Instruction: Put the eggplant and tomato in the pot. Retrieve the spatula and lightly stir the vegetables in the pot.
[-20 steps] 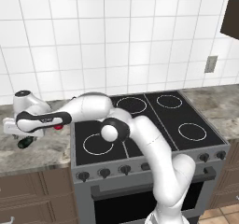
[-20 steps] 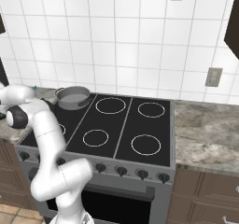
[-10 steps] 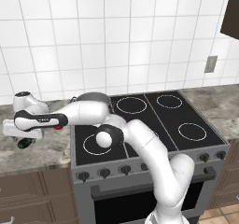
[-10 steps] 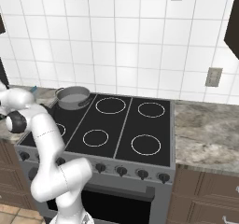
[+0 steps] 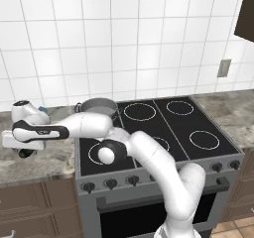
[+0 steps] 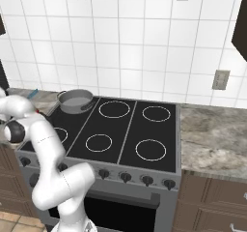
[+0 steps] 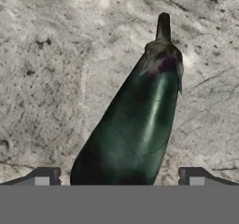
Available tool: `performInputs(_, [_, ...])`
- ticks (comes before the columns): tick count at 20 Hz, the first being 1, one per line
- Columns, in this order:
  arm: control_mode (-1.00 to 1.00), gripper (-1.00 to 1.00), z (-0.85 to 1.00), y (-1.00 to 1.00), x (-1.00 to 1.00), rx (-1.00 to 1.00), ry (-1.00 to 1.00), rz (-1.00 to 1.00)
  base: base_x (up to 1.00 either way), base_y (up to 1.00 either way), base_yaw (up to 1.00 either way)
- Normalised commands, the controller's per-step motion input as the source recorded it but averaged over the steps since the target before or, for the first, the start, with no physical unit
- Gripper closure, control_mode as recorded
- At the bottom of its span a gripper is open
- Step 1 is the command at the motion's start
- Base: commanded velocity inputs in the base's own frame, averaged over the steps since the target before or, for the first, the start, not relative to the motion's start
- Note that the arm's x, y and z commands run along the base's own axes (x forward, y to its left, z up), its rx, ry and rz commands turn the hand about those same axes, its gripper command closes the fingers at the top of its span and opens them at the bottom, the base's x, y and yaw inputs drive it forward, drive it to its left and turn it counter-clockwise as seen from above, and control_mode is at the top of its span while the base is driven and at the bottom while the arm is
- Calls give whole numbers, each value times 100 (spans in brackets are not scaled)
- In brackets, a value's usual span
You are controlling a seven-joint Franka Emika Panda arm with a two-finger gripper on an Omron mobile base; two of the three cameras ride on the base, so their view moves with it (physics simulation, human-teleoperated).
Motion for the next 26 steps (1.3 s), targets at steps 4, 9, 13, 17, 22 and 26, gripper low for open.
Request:
performInputs(4, [-100,-100,-23,7,0,-4,0,0,0,0,0])
performInputs(9, [-100,-100,-9,3,0,-1,0,0,0,0,0])
performInputs(13, [-100,100,0,0,0,0,0,0,0,0,0])
performInputs(17, [-100,100,0,0,0,0,0,0,0,0,0])
performInputs(22, [-100,100,-1,-14,-10,0,-2,0,0,0,0])
performInputs(26, [-100,100,-2,-31,-27,0,-7,0,0,0,0])
